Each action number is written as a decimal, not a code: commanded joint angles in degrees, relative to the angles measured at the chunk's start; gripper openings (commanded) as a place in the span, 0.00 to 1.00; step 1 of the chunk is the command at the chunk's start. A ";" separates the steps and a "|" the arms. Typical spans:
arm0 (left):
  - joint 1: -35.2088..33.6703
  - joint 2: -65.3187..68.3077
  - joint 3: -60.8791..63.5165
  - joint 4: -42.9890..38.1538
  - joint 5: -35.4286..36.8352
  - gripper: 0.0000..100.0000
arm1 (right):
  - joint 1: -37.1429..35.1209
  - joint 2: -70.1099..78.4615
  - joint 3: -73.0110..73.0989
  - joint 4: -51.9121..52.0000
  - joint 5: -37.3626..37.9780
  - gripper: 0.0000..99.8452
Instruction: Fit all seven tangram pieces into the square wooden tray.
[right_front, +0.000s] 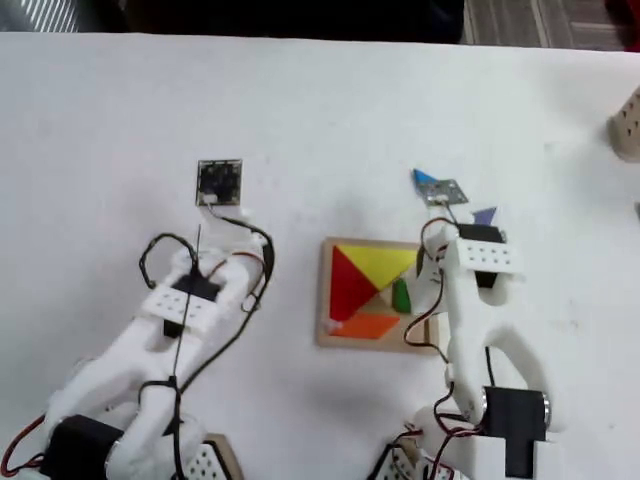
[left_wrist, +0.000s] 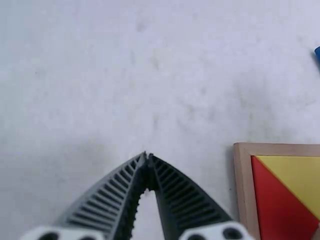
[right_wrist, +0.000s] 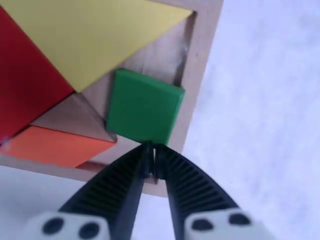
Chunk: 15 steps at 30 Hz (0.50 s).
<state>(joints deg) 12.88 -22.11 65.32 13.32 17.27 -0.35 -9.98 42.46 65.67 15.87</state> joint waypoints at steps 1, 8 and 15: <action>0.48 -1.71 -0.79 -0.62 -0.70 0.02 | -1.98 0.40 0.00 -1.27 0.00 0.02; 0.48 -1.71 -0.79 -0.62 -0.70 0.02 | -5.93 0.04 0.00 -0.92 -2.90 0.02; 0.48 -1.71 -0.88 -0.62 -0.70 0.02 | -7.52 0.04 -4.48 2.07 -2.99 0.02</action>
<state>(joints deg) 12.88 -22.11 65.32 13.32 17.27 -7.65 -9.36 41.41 66.90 13.41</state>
